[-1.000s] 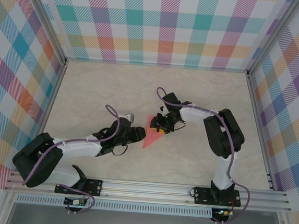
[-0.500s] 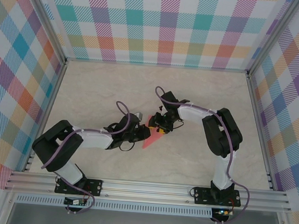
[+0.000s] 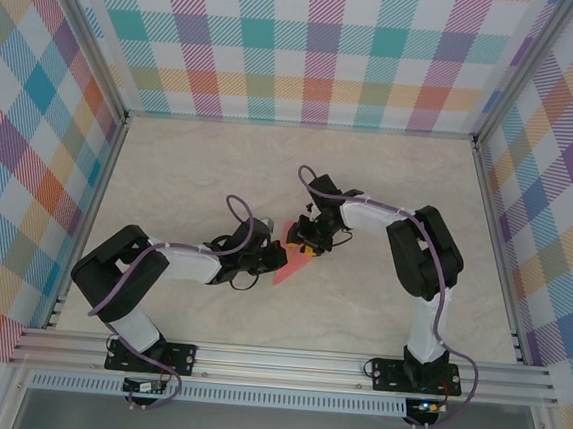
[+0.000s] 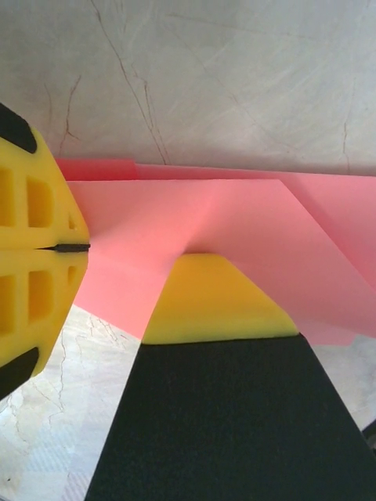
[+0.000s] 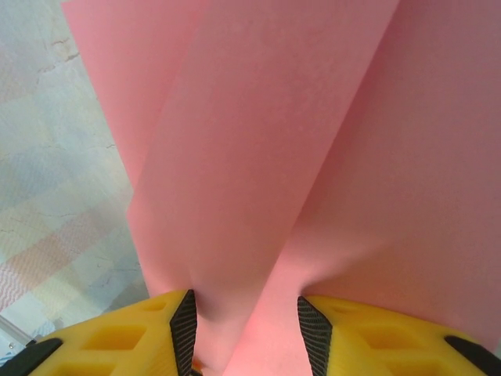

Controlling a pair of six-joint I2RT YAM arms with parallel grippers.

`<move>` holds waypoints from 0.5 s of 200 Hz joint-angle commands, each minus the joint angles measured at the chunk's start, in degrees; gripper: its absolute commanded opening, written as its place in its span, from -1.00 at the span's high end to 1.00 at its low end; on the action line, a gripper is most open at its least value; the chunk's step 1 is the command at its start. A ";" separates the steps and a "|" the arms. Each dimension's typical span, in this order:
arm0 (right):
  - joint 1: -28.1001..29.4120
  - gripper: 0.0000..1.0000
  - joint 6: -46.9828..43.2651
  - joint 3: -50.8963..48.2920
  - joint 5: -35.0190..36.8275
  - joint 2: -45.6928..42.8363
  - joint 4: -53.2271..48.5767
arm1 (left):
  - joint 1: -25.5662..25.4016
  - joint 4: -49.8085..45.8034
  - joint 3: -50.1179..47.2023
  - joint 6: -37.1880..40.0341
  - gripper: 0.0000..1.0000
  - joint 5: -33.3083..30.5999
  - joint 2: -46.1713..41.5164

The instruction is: Fold a paper plane with a square sheet of paper (pick it up from the middle)

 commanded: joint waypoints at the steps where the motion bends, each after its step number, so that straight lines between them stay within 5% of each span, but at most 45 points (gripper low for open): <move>1: 0.06 0.11 -0.58 -3.02 7.66 6.05 -5.81 | 0.67 -1.29 1.28 -0.33 0.97 -0.61 1.20; 100: 0.06 0.21 -1.36 -2.32 9.40 8.27 -7.12 | 0.70 -1.20 1.04 -0.77 0.97 -0.64 1.96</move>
